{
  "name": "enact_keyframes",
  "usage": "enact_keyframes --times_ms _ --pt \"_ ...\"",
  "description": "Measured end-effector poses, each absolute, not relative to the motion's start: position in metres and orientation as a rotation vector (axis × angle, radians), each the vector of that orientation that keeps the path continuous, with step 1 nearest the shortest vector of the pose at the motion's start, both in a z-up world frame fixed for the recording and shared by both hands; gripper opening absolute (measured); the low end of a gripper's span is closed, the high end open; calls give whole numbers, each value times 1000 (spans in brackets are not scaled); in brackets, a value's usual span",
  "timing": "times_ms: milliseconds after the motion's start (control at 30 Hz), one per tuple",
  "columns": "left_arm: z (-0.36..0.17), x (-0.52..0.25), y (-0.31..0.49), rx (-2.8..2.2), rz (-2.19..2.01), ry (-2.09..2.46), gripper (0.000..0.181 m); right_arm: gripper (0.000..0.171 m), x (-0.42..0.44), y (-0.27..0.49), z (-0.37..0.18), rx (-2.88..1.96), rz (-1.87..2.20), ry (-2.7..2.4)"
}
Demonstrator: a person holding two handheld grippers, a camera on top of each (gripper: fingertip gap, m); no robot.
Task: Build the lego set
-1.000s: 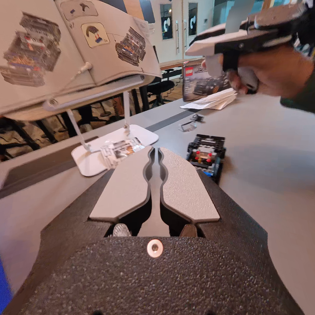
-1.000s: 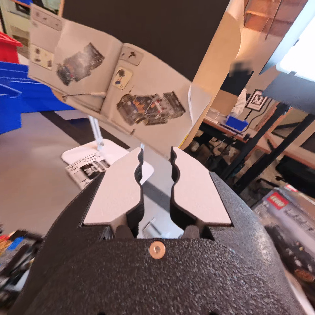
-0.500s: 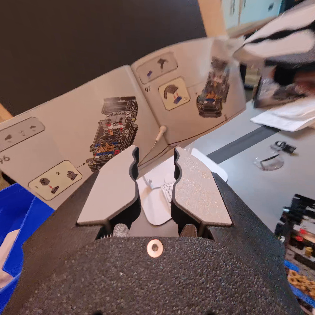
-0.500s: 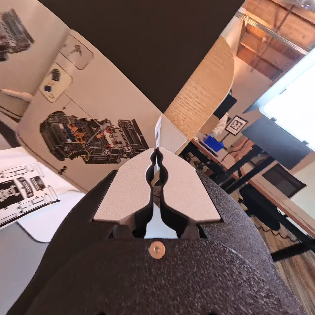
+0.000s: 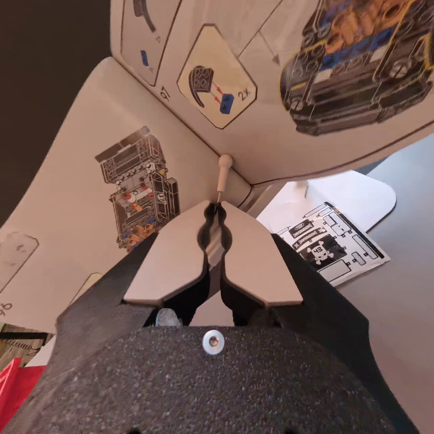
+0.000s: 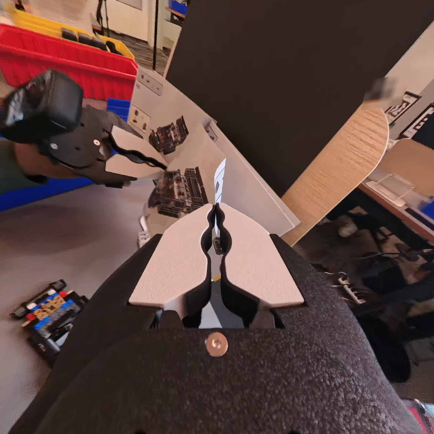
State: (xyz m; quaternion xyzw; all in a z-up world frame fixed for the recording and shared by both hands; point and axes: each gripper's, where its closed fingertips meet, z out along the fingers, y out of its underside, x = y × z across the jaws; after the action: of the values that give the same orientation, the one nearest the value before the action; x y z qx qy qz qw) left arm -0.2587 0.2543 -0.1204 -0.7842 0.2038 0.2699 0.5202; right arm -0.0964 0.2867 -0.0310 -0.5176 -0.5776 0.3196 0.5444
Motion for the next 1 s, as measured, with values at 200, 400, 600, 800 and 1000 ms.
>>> enact_keyframes --times_ms 200,400,600,800,1000 --pt "-107 -264 249 -1716 406 205 3 0 -105 254 -22 -1233 882 -1416" --pt "-89 -292 233 -1509 46 -157 2 0 -136 213 -17 -1224 1027 -1482" --pt "-101 -326 215 -1388 -202 -420 2 0 -205 176 -39 -1212 1064 -1567" --pt "-115 -336 208 -1275 -399 -504 3 45 -258 143 -67 -1119 1210 -1680" --pt "-118 -338 208 -1228 -493 -527 3 13 -217 185 -63 -1095 1044 -1455"
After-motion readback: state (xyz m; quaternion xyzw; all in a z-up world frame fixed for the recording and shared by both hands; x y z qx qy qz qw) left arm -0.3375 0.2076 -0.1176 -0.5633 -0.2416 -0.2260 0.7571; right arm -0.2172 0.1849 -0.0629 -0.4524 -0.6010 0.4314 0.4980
